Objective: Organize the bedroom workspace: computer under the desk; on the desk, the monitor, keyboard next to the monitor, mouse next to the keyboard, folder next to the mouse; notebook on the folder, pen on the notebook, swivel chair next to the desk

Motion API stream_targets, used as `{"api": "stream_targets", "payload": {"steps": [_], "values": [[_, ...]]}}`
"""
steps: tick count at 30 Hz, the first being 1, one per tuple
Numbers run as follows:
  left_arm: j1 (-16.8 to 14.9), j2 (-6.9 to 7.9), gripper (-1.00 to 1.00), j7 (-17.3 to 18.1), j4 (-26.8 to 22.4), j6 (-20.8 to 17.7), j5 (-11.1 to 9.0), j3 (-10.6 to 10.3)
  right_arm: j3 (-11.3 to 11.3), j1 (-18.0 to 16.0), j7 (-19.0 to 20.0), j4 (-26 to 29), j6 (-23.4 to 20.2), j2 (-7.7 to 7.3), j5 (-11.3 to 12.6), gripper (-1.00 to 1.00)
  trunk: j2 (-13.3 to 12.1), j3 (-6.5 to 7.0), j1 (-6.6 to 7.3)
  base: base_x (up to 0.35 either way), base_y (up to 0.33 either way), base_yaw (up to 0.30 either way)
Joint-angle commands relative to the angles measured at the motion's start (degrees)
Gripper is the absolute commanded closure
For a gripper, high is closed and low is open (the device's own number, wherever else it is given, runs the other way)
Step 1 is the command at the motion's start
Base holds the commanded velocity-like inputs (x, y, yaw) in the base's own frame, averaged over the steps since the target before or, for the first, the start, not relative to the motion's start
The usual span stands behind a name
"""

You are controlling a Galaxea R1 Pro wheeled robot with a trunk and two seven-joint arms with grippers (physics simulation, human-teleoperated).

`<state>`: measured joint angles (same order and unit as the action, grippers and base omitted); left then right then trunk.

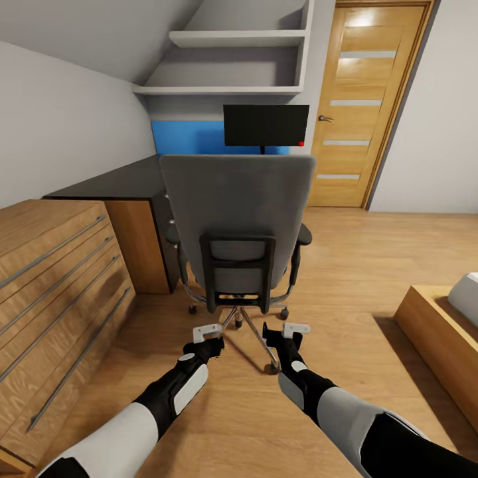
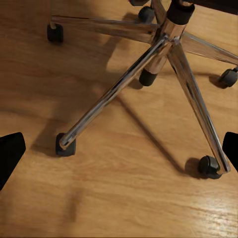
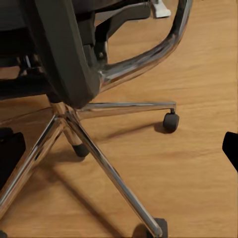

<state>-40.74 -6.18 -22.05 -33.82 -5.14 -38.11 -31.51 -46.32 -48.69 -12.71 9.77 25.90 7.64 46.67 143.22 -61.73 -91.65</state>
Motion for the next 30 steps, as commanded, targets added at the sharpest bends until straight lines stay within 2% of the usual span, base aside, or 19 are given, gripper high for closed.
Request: {"api": "stream_targets", "payload": {"steps": [1, 6, 12, 18, 30], "values": [[-0.04, 0.05, -1.0, -0.46, -0.11, -0.16, -0.29, -0.34, -0.55, -0.04, -0.38, -0.01, 0.15, 0.0, 0.0, -1.0, 0.02, -0.05, -0.02, 0.294, 0.149, 0.0], [-0.04, 0.03, -1.0, -0.46, -0.11, -0.19, -0.25, -0.38, -0.74, -0.01, -0.4, -0.07, 0.24, 0.03, -2.41, -1.0, 0.02, -0.05, -0.02, 0.297, 0.151, 0.0], [-0.04, -0.05, -1.0, -0.32, -0.11, -0.22, -0.28, -0.41, -0.78, 0.0, -0.46, -0.02, 0.29, 0.08, -3.83, -1.0, 0.02, -0.05, -0.02, 0.31, 0.087, 0.0], [-0.04, -0.06, -1.0, -0.28, -0.11, -0.22, -0.29, -0.5, -0.72, 0.02, -0.5, -0.01, 0.37, 0.0, -4.11, -1.0, 0.02, -0.05, -0.02, 0.319, -0.009, 0.0], [-0.04, -0.06, -1.0, -0.28, -0.02, -0.22, -0.3, -0.83, -0.62, 0.0, -0.56, -0.01, 0.38, -0.08, -4.13, -1.0, 0.02, -0.05, -0.02, 0.317, -0.156, 0.0]]}}
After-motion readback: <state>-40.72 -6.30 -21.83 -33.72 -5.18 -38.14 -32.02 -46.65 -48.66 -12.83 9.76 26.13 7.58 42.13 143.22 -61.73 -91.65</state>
